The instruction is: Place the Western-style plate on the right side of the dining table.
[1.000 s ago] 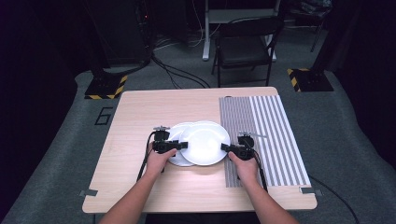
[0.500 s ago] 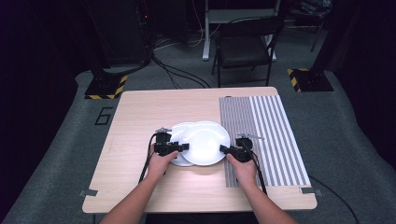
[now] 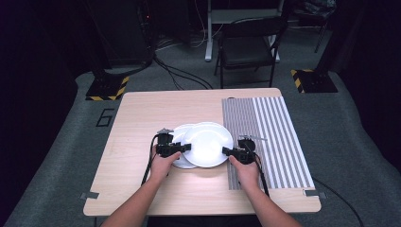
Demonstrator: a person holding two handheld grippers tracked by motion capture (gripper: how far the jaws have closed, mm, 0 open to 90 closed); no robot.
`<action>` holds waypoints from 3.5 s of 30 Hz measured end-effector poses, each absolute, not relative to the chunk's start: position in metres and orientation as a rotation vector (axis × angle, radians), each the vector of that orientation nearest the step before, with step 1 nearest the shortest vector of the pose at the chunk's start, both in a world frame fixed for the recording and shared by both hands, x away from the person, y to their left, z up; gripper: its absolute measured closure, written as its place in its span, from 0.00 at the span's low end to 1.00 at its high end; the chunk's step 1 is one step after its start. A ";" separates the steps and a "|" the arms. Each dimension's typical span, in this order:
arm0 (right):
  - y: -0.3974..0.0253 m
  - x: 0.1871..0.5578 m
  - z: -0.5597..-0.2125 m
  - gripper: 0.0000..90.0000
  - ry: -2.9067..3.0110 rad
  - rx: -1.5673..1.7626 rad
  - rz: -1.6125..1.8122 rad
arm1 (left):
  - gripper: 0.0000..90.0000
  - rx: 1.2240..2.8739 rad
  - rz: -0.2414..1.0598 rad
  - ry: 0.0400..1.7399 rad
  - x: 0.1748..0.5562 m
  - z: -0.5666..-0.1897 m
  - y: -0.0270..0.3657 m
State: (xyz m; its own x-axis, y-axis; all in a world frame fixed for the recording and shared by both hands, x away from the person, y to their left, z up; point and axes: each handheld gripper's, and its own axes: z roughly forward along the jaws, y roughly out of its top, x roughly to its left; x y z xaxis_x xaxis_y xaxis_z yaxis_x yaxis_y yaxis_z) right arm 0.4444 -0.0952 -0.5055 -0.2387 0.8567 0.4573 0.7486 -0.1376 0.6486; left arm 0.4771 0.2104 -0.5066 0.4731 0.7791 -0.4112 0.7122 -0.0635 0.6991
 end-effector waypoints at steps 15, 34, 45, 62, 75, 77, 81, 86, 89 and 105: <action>-0.100 0.439 -0.498 0.67 1.995 1.855 1.407 | 0.60 1.789 0.120 1.263 0.476 -0.497 0.210; -0.115 0.437 -0.494 0.69 1.995 1.918 1.443 | 0.61 1.804 0.123 1.247 0.475 -0.488 0.198; -0.116 0.437 -0.489 0.70 1.992 1.919 1.469 | 0.61 1.808 0.142 1.245 0.477 -0.479 0.196; -0.123 0.437 -0.480 0.71 1.958 1.932 1.491 | 0.61 1.803 0.154 1.236 0.481 -0.468 0.186; -0.135 0.436 -0.473 0.71 1.925 1.945 1.513 | 0.62 1.802 0.143 1.214 0.484 -0.460 0.176; -0.136 0.435 -0.472 0.71 1.922 1.942 1.514 | 0.62 1.806 0.145 1.212 0.485 -0.460 0.175; -0.139 0.435 -0.471 0.71 1.915 1.946 1.514 | 0.62 1.808 0.152 1.204 0.486 -0.459 0.172; -0.142 0.434 -0.470 0.72 1.899 1.957 1.510 | 0.62 1.809 0.137 1.196 0.488 -0.459 0.167; -0.145 0.433 -0.469 0.72 1.886 1.958 1.509 | 0.62 1.817 0.139 1.186 0.490 -0.458 0.164; -0.161 0.427 -0.466 0.73 1.823 1.989 1.525 | 0.62 1.827 0.108 1.154 0.497 -0.454 0.146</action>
